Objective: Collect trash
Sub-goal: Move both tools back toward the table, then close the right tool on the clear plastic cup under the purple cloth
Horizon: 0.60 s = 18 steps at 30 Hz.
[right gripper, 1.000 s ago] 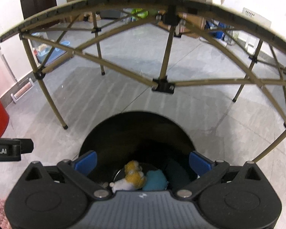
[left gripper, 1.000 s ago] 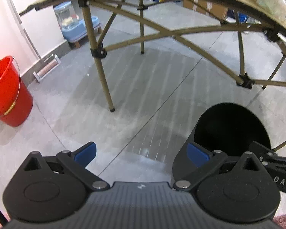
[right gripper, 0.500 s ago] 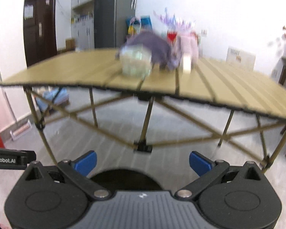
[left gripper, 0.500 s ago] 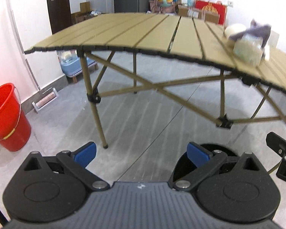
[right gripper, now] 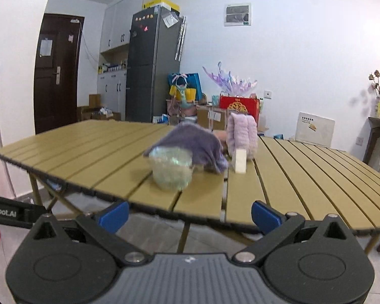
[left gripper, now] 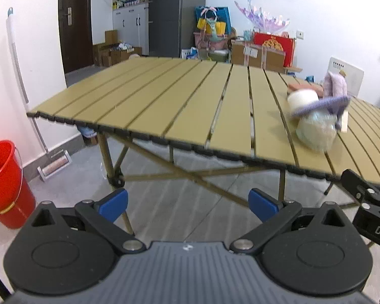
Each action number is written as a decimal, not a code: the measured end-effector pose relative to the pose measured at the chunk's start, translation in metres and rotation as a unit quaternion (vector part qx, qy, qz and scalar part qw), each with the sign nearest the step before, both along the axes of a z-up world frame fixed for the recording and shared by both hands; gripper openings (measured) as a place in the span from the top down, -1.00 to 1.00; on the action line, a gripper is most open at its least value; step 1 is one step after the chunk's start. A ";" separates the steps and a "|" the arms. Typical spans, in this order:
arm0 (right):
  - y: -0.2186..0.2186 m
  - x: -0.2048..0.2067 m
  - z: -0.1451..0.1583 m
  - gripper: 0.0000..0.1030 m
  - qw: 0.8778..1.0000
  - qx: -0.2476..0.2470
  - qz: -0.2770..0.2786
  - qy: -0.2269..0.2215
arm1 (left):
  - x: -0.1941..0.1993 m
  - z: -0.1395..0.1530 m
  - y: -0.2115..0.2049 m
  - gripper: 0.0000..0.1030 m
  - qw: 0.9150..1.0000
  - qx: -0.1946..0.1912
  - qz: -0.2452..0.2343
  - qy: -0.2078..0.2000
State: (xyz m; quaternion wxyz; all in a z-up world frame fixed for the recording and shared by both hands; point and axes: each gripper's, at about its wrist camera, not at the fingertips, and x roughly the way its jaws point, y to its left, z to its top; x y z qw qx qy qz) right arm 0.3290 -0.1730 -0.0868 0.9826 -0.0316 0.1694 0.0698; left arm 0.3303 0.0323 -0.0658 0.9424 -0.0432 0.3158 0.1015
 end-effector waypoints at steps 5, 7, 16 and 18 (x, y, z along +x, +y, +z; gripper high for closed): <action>0.009 0.027 0.003 -1.00 1.000 0.002 0.004 -0.008 | 0.019 0.007 0.004 -1.00 1.000 0.005 0.004 -0.008; 0.012 0.037 0.001 -1.00 1.000 0.001 0.004 -0.008 | 0.026 0.010 0.007 -1.00 1.000 0.010 0.005 -0.012; 0.023 0.088 -0.015 -0.95 1.000 0.009 0.016 -0.004 | 0.051 0.013 0.020 -1.00 1.000 0.004 0.004 -0.019; 0.027 0.099 -0.020 -0.89 1.000 0.000 0.013 -0.004 | 0.055 0.011 0.024 -1.00 1.000 0.002 0.002 -0.019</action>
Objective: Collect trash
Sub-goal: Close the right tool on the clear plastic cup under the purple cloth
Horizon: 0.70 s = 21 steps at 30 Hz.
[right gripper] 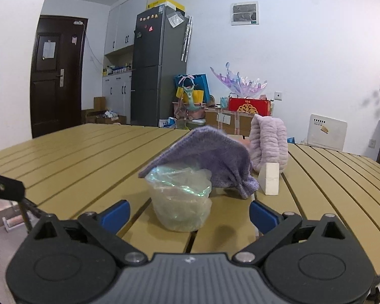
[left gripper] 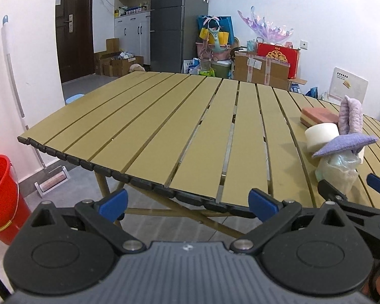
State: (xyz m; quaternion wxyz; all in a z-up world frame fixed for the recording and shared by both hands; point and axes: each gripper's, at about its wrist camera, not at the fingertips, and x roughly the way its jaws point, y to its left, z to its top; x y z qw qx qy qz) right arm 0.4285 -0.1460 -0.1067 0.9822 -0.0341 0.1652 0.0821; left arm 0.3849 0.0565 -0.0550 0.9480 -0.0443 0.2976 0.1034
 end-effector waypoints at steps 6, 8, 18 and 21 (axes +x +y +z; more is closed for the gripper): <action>0.001 0.019 -0.005 -0.72 1.000 0.003 0.002 0.004 | 0.007 -0.007 0.009 -1.00 1.000 0.003 0.007 0.001; 0.002 0.023 -0.007 -0.59 1.000 0.002 0.003 0.001 | 0.009 -0.009 0.011 -1.00 1.000 0.001 0.009 0.001; 0.004 0.031 -0.007 0.27 1.000 0.015 0.012 0.014 | 0.011 -0.012 0.010 -1.00 1.000 0.007 0.009 -0.001; 0.001 0.027 -0.004 0.31 0.999 0.027 0.020 0.017 | 0.009 -0.012 0.007 -1.00 1.000 0.008 0.007 -0.001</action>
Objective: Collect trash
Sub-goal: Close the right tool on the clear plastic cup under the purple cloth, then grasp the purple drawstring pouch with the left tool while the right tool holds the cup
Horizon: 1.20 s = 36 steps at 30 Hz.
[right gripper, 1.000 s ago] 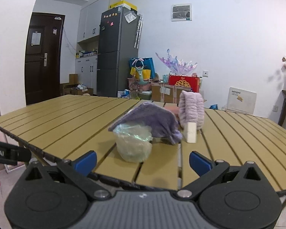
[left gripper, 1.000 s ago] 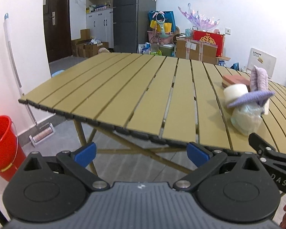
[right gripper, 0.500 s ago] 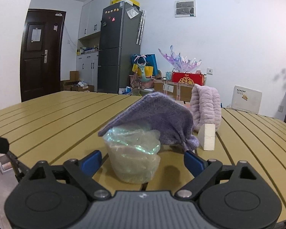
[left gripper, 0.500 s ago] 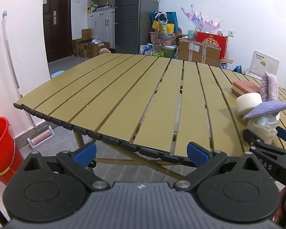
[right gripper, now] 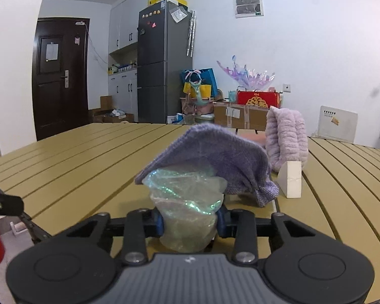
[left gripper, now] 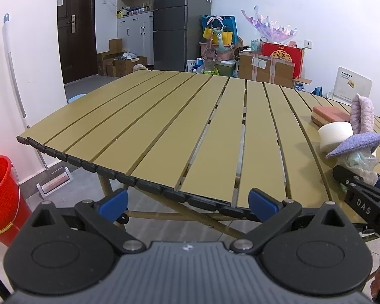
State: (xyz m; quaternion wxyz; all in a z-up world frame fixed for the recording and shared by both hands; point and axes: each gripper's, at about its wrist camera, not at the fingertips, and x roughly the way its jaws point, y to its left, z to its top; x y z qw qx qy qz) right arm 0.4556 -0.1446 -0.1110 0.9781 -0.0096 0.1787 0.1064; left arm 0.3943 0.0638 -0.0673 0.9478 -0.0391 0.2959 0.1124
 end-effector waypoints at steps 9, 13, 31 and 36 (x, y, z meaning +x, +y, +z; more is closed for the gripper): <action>-0.012 -0.004 0.011 0.33 1.000 0.011 -0.002 0.026 | -0.003 0.004 -0.004 -1.00 1.000 -0.003 -0.005 -0.003; -0.021 -0.009 0.016 0.33 0.999 0.010 -0.013 0.035 | -0.002 0.006 -0.008 -1.00 1.000 -0.006 -0.009 -0.004; -0.070 -0.021 0.021 0.33 0.994 0.007 -0.091 0.059 | 0.000 0.007 -0.049 -1.00 0.999 -0.010 -0.043 -0.005; -0.084 -0.027 0.024 0.33 0.993 0.005 -0.104 0.057 | 0.000 0.008 -0.061 -1.00 0.999 -0.012 -0.051 -0.006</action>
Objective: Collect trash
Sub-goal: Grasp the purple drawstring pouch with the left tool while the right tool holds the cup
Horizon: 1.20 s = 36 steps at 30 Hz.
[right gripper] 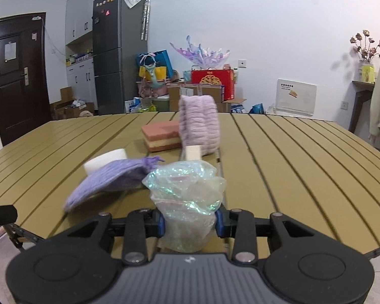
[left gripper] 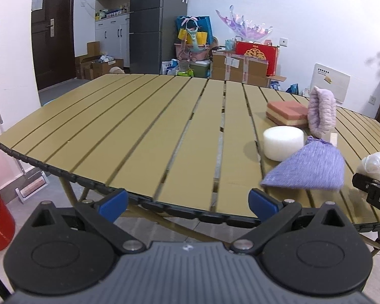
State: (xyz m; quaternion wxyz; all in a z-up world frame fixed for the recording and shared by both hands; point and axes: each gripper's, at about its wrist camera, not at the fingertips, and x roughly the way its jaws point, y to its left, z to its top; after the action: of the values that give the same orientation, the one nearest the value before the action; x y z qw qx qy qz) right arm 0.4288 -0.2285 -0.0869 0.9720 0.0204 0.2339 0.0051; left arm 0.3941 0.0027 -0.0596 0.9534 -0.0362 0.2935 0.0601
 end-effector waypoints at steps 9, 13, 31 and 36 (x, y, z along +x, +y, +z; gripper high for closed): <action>-0.027 -0.002 -0.002 0.33 1.000 0.018 -0.017 0.006 | 0.001 -0.003 -0.030 -1.00 1.000 -0.003 -0.023 0.002; -0.034 -0.004 -0.002 0.33 0.999 0.026 -0.019 0.005 | 0.002 -0.006 -0.046 -1.00 0.999 -0.003 -0.039 0.003; -0.075 -0.014 -0.001 0.33 0.998 0.048 -0.039 -0.009 | 0.060 -0.007 -0.132 -1.00 0.992 0.027 -0.126 0.014; -0.089 -0.014 -0.001 0.33 0.997 0.063 -0.043 -0.023 | 0.083 -0.017 -0.148 -1.00 0.992 0.045 -0.116 0.033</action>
State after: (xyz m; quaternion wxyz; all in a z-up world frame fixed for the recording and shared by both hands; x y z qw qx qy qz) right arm 0.4151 -0.3173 -0.0884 0.9732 0.0917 0.2097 -0.0213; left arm 0.4766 -0.1455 -0.0761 0.9445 0.0426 0.3236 -0.0364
